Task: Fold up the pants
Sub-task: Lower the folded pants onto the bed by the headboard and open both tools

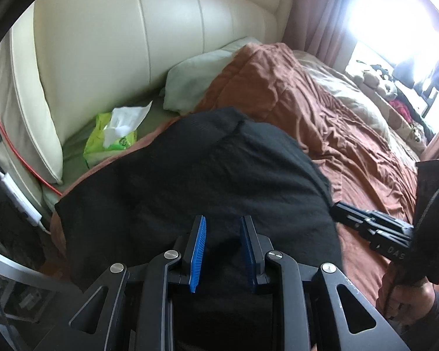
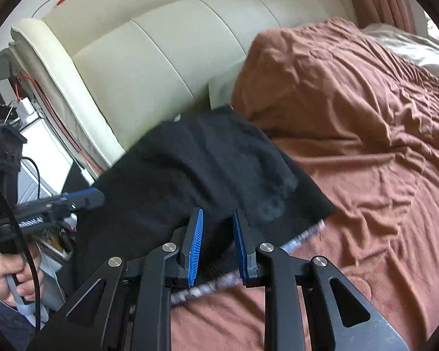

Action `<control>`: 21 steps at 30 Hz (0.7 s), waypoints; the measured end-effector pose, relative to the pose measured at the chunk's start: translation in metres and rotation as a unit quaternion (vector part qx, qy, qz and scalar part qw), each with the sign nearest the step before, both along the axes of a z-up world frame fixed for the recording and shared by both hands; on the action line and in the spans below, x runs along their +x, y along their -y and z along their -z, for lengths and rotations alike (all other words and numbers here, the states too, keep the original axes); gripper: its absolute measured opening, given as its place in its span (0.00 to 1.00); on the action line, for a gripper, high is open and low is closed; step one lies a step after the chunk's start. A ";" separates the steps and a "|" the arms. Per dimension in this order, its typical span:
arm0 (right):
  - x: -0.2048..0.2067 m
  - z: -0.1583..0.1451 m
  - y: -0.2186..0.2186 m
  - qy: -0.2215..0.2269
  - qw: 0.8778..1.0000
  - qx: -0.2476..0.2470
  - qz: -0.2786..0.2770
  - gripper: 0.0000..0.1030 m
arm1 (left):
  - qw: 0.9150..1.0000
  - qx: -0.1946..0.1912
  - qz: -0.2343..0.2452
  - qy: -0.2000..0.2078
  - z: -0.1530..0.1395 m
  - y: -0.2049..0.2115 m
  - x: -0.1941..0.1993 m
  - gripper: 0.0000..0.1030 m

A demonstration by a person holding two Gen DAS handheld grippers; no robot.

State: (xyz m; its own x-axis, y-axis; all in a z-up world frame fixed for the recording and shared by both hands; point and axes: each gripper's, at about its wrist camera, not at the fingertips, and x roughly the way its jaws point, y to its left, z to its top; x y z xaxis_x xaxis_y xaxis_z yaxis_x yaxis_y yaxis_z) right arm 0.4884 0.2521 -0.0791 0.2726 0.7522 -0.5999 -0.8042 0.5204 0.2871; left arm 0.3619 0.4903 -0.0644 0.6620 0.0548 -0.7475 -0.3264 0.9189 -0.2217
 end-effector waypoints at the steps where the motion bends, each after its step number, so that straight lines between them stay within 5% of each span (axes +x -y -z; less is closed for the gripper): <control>1: -0.001 -0.002 0.001 -0.003 1.000 -0.003 -0.002 0.18 | 1.000 -0.003 0.001 0.006 -0.002 0.004 -0.002 0.26; 14: -0.019 -0.029 0.075 0.002 1.000 -0.023 0.012 0.18 | 0.999 -0.031 0.036 0.021 -0.008 0.063 0.002 0.25; 21: -0.036 -0.052 0.125 0.009 0.999 -0.034 0.027 0.18 | 0.998 -0.037 0.025 -0.035 0.008 0.088 0.001 0.25</control>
State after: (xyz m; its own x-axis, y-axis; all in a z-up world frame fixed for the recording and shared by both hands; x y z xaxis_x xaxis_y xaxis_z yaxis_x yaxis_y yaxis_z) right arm 0.4521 0.1273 -0.0267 0.3221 0.6938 -0.6441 -0.7793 0.5806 0.2358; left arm 0.3632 0.4020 -0.0725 0.6081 -0.0343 -0.7931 -0.2983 0.9160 -0.2683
